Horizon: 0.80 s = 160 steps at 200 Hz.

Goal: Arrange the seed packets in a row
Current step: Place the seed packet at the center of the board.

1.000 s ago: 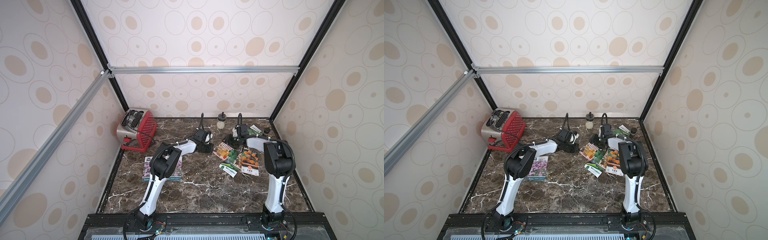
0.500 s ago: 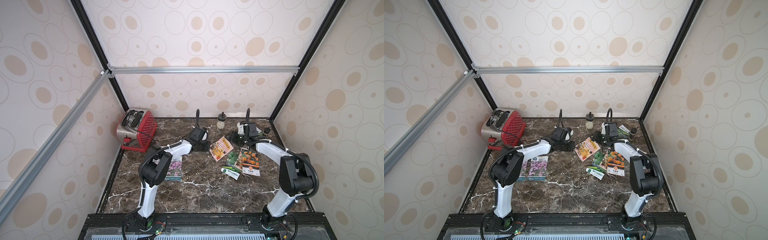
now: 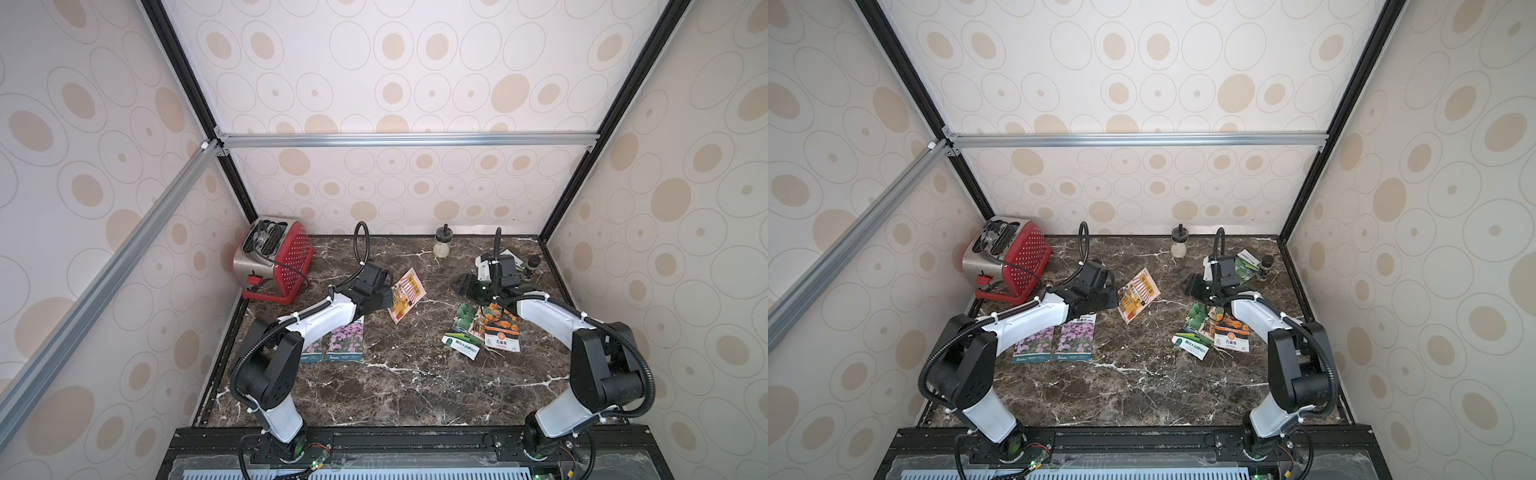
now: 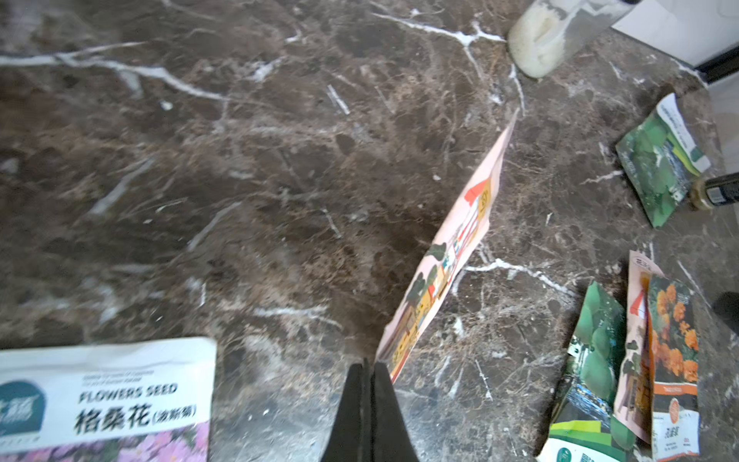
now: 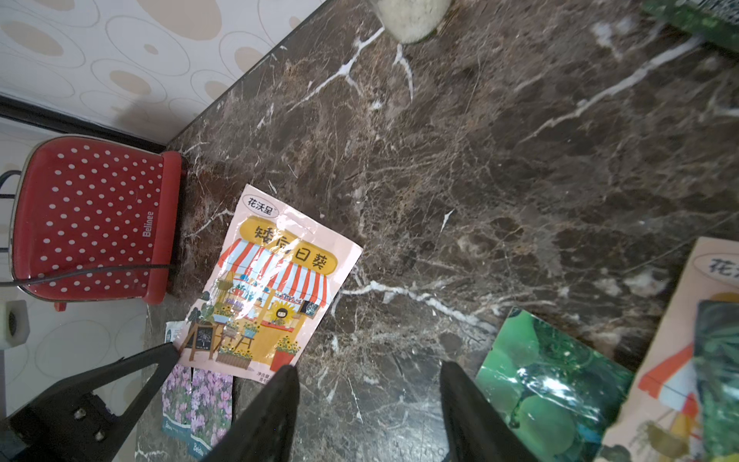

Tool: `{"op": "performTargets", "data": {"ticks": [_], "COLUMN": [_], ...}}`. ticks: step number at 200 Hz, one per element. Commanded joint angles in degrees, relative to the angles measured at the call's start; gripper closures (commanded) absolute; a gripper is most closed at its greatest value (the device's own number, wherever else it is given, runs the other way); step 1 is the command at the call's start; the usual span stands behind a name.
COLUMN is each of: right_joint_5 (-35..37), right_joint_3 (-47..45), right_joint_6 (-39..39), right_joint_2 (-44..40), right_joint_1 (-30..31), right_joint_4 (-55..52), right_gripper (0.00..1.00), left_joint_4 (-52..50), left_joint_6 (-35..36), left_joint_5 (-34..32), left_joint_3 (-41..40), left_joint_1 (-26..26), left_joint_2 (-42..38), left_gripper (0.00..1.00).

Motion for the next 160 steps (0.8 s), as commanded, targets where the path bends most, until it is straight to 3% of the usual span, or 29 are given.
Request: {"op": "performTargets", "data": {"ticks": [1,72,160], "right_joint_5": [-0.83,-3.89,-2.71], "right_joint_3": [-1.42,-8.89,-18.69], "right_joint_6": [1.71,15.66,37.45], "right_joint_2": [-1.34,3.92,12.67], "right_joint_1": [2.4,11.33,16.99], "right_joint_4": [1.99,20.27,50.24], "right_gripper": [0.4,0.36,0.3], "left_joint_4": [-2.61,-4.42,-0.32], "left_joint_6": [-8.64,-21.47,-28.47], "left_joint_5": [-5.06,-10.77,-9.18], "left_joint_3": [-4.32,-11.24,-10.71], "left_joint_1": [-0.23,-4.57,-5.21], "left_joint_2": [-4.82,-16.19,-16.65], "left_gripper": [1.0,1.0,1.0]}}
